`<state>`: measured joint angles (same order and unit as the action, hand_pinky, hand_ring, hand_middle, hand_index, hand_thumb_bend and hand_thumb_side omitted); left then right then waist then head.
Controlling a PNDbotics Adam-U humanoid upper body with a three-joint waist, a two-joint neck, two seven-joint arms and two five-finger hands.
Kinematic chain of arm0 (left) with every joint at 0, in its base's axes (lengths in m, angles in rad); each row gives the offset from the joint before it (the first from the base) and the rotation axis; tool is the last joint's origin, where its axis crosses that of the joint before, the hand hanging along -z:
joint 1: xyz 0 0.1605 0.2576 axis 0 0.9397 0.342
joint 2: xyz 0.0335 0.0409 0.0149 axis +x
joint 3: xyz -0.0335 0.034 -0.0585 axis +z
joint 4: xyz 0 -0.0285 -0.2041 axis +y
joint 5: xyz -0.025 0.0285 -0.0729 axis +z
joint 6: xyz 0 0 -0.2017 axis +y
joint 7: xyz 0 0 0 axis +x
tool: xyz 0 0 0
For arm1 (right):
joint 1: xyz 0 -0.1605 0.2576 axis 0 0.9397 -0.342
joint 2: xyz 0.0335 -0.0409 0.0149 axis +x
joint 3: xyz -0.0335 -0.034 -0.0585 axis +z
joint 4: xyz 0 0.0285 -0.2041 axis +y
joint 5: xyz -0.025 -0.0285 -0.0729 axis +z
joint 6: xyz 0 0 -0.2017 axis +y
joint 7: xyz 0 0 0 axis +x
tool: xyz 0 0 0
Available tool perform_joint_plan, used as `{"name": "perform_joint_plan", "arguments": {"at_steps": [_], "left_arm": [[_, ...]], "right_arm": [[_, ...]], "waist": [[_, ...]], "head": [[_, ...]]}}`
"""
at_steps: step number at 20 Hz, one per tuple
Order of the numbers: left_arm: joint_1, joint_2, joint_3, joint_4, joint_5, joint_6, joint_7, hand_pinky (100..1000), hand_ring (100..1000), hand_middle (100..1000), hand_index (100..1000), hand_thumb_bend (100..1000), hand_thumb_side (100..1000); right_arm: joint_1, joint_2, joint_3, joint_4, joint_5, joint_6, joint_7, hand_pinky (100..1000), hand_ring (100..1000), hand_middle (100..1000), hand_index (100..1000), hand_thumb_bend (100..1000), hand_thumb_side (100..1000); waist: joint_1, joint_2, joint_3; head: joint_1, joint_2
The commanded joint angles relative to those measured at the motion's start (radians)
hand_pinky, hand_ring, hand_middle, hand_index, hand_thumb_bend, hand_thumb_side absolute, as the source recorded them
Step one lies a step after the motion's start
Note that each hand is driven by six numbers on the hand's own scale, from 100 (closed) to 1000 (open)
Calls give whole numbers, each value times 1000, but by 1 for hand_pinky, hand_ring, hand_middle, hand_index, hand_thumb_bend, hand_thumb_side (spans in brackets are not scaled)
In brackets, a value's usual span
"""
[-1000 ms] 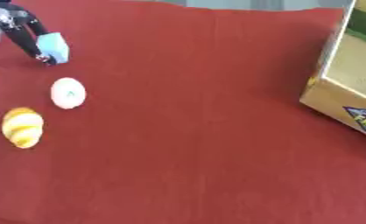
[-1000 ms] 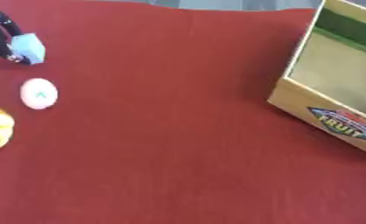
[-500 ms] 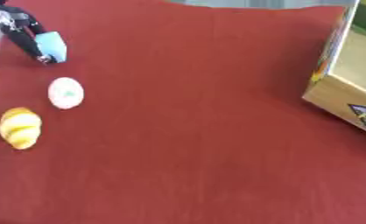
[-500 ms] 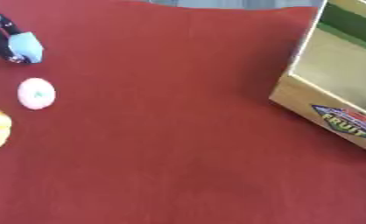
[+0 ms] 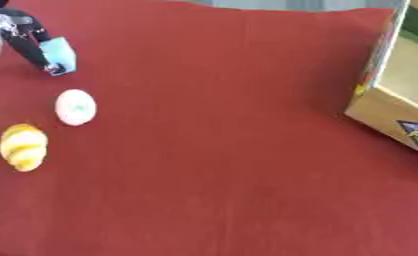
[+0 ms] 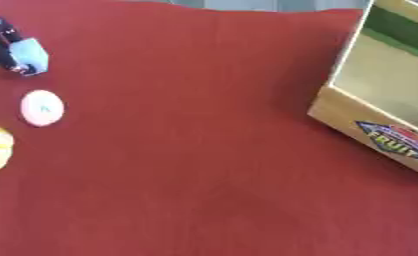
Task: Pick up the objects with one hand, pass them to the other hand, and then place them into the box on the other side of the table.
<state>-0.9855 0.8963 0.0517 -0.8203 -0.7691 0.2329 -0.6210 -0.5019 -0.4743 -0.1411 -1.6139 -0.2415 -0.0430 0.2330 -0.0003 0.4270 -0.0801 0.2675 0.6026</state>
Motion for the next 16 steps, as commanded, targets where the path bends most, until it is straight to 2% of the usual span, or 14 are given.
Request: {"name": "perform_joint_plan", "arguments": {"at_steps": [1, 11, 16], "left_arm": [[-20, 30, -2, -24, 9, -9, -1, 833, 717, 634, 437, 301, 100], [-25, 37, -41, -141, 24, -62, 49, 804, 667, 591, 389, 312, 100], [12, 57, -85, -297, 85, -90, 103, 789, 638, 577, 382, 318, 100]], "right_arm": [[-2, -23, 0, 3, -4, 2, 5, 872, 859, 743, 891, 319, 282], [-14, -31, 6, -8, -40, 1, 7, 871, 858, 744, 891, 315, 247], [-14, -35, 6, -20, -61, 1, -2, 870, 860, 746, 891, 316, 226]], "waist": [[3, -28, 7], [-7, -78, 42], [-12, -108, 69]], "head": [[-10, 2], [-35, 21], [-63, 32]]}}
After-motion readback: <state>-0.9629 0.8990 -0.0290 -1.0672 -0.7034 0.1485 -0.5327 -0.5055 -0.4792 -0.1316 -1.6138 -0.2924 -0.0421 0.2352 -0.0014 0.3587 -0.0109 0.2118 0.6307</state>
